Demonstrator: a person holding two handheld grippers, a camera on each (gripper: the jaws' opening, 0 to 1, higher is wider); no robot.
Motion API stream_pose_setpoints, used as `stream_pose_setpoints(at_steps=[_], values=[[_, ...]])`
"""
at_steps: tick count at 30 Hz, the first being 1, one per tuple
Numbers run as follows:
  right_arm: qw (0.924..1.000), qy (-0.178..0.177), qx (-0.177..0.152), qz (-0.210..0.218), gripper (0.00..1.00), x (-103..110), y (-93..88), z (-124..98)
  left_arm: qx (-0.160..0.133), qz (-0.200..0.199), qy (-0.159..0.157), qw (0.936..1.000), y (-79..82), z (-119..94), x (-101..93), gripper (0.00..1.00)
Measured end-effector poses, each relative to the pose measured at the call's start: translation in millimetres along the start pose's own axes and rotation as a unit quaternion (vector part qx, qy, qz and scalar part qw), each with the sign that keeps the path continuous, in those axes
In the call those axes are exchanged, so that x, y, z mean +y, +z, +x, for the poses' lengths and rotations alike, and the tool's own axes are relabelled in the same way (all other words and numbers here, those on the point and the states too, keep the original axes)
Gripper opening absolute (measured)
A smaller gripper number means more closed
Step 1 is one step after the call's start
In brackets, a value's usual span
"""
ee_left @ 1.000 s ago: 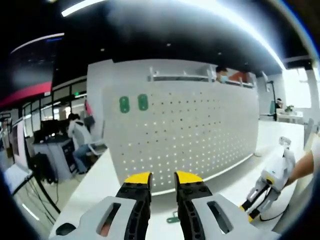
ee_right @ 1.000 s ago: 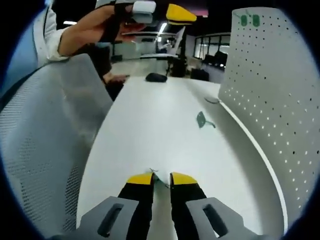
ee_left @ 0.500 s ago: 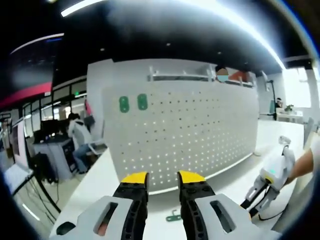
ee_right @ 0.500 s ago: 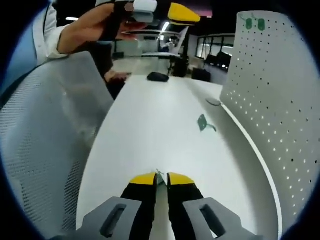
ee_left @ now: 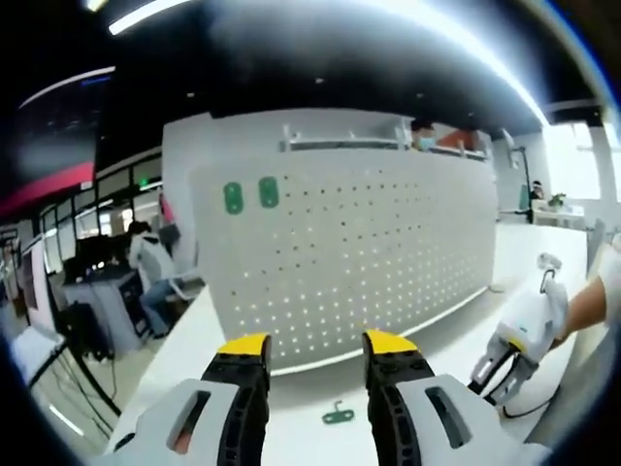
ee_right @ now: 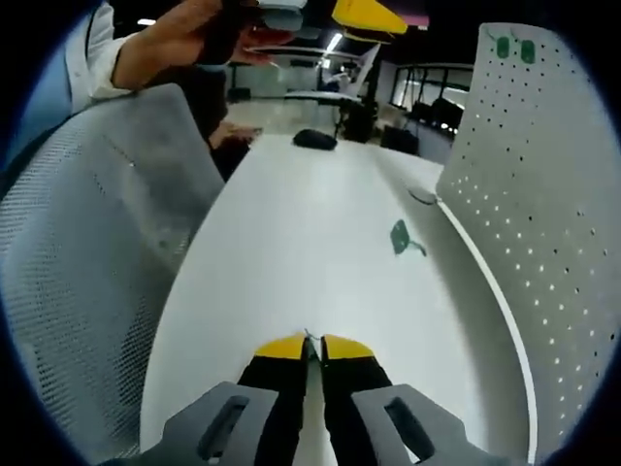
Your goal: Insert the hook assembly into the mounting plate slot until the hook locks in place.
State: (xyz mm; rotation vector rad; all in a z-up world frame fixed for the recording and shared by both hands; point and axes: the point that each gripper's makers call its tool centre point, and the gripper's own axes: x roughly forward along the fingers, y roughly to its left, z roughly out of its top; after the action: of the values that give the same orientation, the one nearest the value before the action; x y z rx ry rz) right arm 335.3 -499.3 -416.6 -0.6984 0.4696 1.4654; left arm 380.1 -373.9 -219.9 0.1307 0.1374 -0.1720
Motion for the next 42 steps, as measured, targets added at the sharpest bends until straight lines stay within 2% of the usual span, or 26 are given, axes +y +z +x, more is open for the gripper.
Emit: stream_pose_setpoints(at_steps=[7,15,24,28,35,42], values=[[1.0,0.001,0.003,0.001,0.01,0,-0.9,0,0.004,0.021,-0.007,0.9998,0.0,1,-5.6,0.44],[0.9999,0.003,0.011,0.009,0.01,1,0.1,2,0.005,0.02,-0.008,0.9998,-0.9,0,-5.5,0.44],[0.9999,0.004,0.013,-0.006,0.03,3,8.4,3,0.004,0.015,-0.008,0.9998,-1.3,0,-4.4,0.43],[0.9995,0.004,0.016,-0.026,0.03,4,14.1,4,0.006,0.012,-0.007,0.9999,-2.9,-1,-2.7,0.43],[0.9986,0.0,0.038,-0.036,0.02,2,6.8,7,0.004,0.008,-0.008,0.9999,-2.4,-1,-2.3,0.42],[0.9983,-0.001,0.045,-0.038,0.0,1,5.5,8,0.003,0.006,-0.009,0.9999,-2.5,-1,-2.3,0.42]])
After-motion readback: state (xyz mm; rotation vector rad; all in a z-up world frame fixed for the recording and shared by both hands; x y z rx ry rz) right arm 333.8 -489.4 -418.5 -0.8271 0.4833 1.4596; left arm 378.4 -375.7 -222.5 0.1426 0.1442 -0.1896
